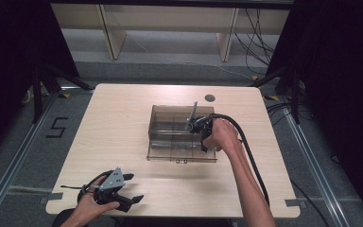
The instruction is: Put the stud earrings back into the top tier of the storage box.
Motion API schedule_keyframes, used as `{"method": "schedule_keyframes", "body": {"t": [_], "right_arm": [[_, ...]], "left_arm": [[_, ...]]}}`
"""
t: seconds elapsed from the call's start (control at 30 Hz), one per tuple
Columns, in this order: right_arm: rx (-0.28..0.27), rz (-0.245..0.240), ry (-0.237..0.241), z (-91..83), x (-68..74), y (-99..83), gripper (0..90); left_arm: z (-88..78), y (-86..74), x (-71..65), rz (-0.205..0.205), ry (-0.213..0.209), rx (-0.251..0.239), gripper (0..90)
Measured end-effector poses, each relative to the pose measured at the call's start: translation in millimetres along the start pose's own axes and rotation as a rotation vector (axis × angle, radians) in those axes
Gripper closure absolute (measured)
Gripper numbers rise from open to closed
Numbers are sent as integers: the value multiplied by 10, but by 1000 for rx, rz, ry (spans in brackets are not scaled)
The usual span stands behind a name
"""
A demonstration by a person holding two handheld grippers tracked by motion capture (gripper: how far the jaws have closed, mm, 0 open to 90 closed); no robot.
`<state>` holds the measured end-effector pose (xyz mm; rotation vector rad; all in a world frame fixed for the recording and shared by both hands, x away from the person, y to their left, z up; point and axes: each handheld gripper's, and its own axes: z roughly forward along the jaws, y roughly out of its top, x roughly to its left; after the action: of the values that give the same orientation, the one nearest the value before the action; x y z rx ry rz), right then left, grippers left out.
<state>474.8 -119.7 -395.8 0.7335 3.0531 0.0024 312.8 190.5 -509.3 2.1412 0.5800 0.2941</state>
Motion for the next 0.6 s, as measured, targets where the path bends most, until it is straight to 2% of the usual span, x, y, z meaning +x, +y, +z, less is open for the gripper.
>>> {"method": "schedule_keyframes", "body": {"t": [0.07, 0.13, 0.2, 0.23, 0.27, 0.33, 0.37, 0.4, 0.43, 0.47, 0.53, 0.57, 0.6], "right_arm": [[6, 10, 1, 16, 0, 6, 866], [4, 6, 3, 25, -12, 13, 866], [17, 22, 1, 35, -13, 21, 865], [17, 16, 4, 45, -19, 23, 865], [26, 28, 1, 45, -8, 31, 865], [22, 16, -1, 57, -20, 32, 864], [25, 26, 4, 66, -15, 34, 863], [25, 26, 4, 66, -15, 34, 863], [24, 37, 4, 62, -10, 36, 861], [22, 33, 5, 63, -16, 35, 859], [22, 38, 0, 60, -9, 35, 846], [24, 40, 1, 59, -6, 34, 839], [23, 36, 7, 60, -13, 32, 832]], "left_arm": [[0, -6, -16, -38, 2, -8, 165], [6, -6, -21, -42, -2, -10, 165], [3, -2, -8, -12, -2, -10, 165], [3, -7, -21, -42, 0, -12, 165], [-5, -4, -10, -36, -3, -3, 165], [6, -7, -24, -40, -1, -11, 165], [2, -3, -12, -14, -2, -8, 165], [2, -2, -8, -13, -3, -11, 165], [-1, -7, -16, -38, 2, -7, 165], [4, -6, -20, -42, -2, -12, 165], [3, -1, -8, -8, -3, -7, 165], [3, -6, -22, -33, 0, -8, 165], [2, -2, -8, -12, -2, -11, 165]]}}
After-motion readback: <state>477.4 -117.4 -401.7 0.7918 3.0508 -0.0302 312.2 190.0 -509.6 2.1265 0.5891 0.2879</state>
